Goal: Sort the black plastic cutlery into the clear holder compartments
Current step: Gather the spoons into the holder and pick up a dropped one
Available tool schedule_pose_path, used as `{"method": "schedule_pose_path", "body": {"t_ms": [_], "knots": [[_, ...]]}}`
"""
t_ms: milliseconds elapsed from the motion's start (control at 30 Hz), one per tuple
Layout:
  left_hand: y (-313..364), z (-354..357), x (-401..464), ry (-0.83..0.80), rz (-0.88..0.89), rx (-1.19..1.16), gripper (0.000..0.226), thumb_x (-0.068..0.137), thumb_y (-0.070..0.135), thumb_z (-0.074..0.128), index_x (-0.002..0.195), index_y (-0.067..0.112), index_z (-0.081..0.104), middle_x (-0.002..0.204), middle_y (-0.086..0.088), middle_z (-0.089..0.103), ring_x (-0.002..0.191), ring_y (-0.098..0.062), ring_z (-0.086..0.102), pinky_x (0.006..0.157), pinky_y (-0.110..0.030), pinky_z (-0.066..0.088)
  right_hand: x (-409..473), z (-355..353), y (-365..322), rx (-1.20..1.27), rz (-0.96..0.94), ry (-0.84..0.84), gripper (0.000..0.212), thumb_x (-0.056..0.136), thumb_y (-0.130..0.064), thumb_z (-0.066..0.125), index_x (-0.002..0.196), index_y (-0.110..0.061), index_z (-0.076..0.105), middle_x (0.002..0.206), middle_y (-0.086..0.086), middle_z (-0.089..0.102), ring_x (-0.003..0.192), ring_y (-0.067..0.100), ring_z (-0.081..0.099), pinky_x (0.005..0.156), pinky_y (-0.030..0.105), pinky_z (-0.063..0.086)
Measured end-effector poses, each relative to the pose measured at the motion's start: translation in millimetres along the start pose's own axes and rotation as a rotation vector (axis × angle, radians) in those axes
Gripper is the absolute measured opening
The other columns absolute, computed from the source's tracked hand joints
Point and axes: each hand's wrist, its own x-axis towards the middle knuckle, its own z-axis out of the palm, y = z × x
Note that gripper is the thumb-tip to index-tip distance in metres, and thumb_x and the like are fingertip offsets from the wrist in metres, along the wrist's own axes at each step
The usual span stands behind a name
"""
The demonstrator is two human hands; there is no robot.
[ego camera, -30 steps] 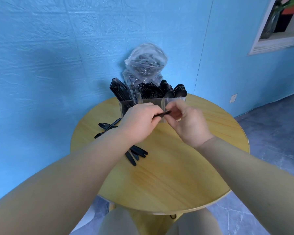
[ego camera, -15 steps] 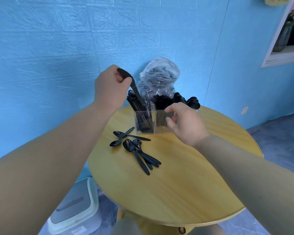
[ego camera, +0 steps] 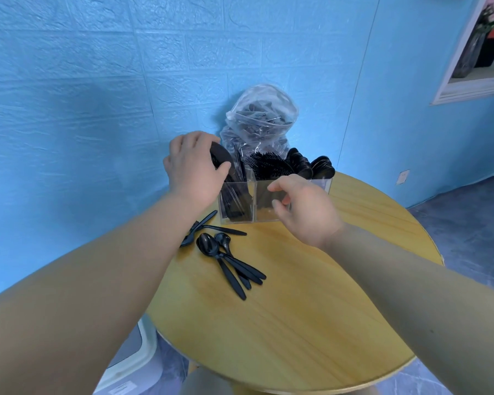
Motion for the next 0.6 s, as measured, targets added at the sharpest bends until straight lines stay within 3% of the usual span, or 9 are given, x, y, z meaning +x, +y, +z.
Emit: {"method": "schedule_pose_path", "body": {"t_ms": [100,200,400,600], "knots": [[-4.9,6.5,-4.4,-0.058,0.043,0.12,0.06,0.088,0.045,0.058,0.143,0.028,0.037,0.152,0.002,0.028,0.139,-0.026,0.018,0.102,-0.047,0.027,0.7,1.6,1.0,-0.003,0.005,-0.013,0.029,0.094,-0.021,0.05,0.123,-0.02,0.055,0.118,-0.004,0.056,0.091,0.014,0.058,0.08,0.034,0.051],[-9.1,5.0,-12.5,-0.06,0.056,0.12,0.073,0.088,0.05,0.055,0.149,0.026,0.022,0.157,0.001,0.016,0.142,-0.025,0.013,0.105,-0.049,0.024,1.1,3.5,0.7,-0.007,0.003,-0.02,0.029,0.094,-0.021,0.05,0.123,-0.02,0.055,0.117,-0.004,0.056,0.091,0.015,0.059,0.08,0.035,0.051],[-24.5,-1.4,-60.2,-0.12,0.063,0.026,0.082,0.087,0.053,0.055,0.151,0.022,0.015,0.158,-0.001,0.014,0.144,-0.024,0.013,0.113,-0.046,0.019,-3.2,14.4,-7.5,-0.005,-0.028,-0.024,0.029,0.094,-0.02,0.051,0.122,-0.019,0.056,0.114,-0.003,0.056,0.091,0.014,0.057,0.078,0.031,0.049],[-50.2,9.6,-113.9,-0.423,-0.124,0.108,0.093,0.078,0.073,0.048,0.151,0.025,0.013,0.158,0.0,0.014,0.143,-0.024,0.017,0.113,-0.048,0.022,-17.0,28.9,-15.1,-0.021,-0.026,-0.045,0.028,0.093,-0.022,0.052,0.12,-0.02,0.057,0.112,-0.003,0.056,0.087,0.015,0.059,0.074,0.031,0.05]]}}
